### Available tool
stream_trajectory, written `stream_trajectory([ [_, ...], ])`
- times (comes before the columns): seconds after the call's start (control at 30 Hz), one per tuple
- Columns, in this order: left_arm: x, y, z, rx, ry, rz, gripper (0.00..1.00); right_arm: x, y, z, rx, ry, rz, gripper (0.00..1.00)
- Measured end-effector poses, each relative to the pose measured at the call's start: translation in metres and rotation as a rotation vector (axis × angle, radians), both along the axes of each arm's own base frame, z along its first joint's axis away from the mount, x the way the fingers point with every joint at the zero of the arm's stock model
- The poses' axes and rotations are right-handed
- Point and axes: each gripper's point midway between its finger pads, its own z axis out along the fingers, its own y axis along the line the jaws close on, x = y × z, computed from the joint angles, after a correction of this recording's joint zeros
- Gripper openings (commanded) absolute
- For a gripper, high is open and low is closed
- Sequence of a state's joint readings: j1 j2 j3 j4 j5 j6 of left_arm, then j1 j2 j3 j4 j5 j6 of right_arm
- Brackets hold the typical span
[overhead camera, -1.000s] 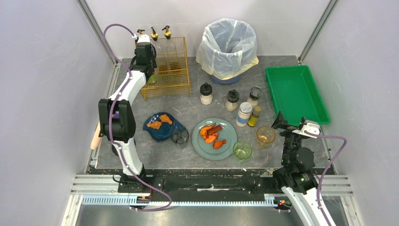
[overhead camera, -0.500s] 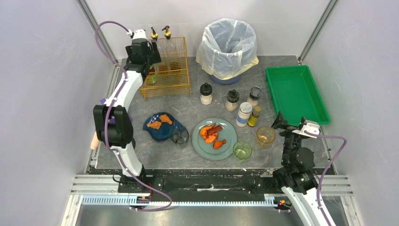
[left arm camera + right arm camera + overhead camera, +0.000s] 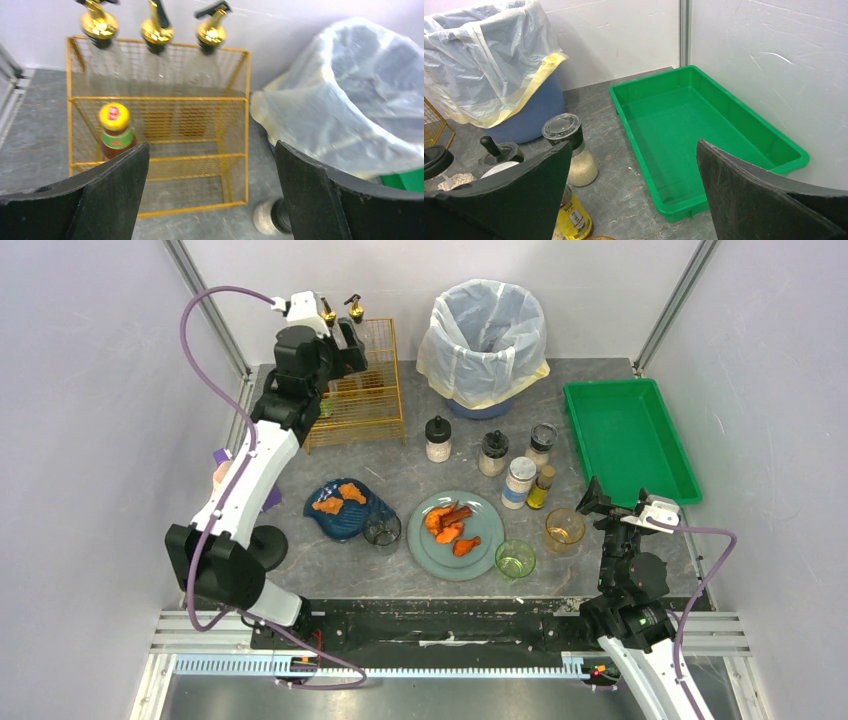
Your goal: Clear the kitchen counter
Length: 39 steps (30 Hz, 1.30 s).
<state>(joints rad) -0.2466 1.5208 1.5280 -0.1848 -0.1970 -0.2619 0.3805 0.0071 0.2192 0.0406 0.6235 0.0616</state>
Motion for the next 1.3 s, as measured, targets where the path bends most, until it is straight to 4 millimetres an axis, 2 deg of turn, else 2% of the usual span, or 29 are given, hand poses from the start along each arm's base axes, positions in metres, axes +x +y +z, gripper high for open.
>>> stream_trajectory([
  [0.23, -0.041, -0.060, -0.013, -0.017, 0.027, -0.164, 1.00, 0.000, 0.001, -0.001, 0.003, 0.002, 0.005, 0.98],
  [0.43, -0.082, -0.132, -0.039, -0.024, 0.061, -0.387, 0.99, 0.000, 0.001, -0.001, 0.006, 0.001, 0.008, 0.98],
  [0.57, -0.108, -0.171, -0.058, -0.025, 0.089, -0.525, 0.99, 0.000, 0.002, -0.001, 0.008, 0.001, 0.009, 0.98],
  [0.8, -0.143, -0.236, -0.072, -0.037, 0.077, -0.716, 0.99, 0.000, 0.002, -0.001, 0.009, 0.001, 0.009, 0.98],
  [0.9, -0.158, -0.267, -0.089, -0.028, 0.098, -0.792, 0.99, 0.000, 0.002, -0.001, 0.009, 0.001, 0.009, 0.98],
  [1.0, -0.173, -0.296, -0.116, 0.004, 0.141, -0.861, 1.00, 0.000, 0.002, -0.001, 0.009, 0.002, 0.009, 0.98],
  [1.17, -0.187, -0.328, -0.154, 0.059, 0.201, -0.923, 1.00, 0.000, 0.002, -0.001, 0.008, 0.003, 0.009, 0.98],
  [1.3, -0.189, -0.341, -0.167, 0.088, 0.211, -0.935, 1.00, 0.000, 0.002, -0.002, 0.008, 0.004, 0.009, 0.98],
])
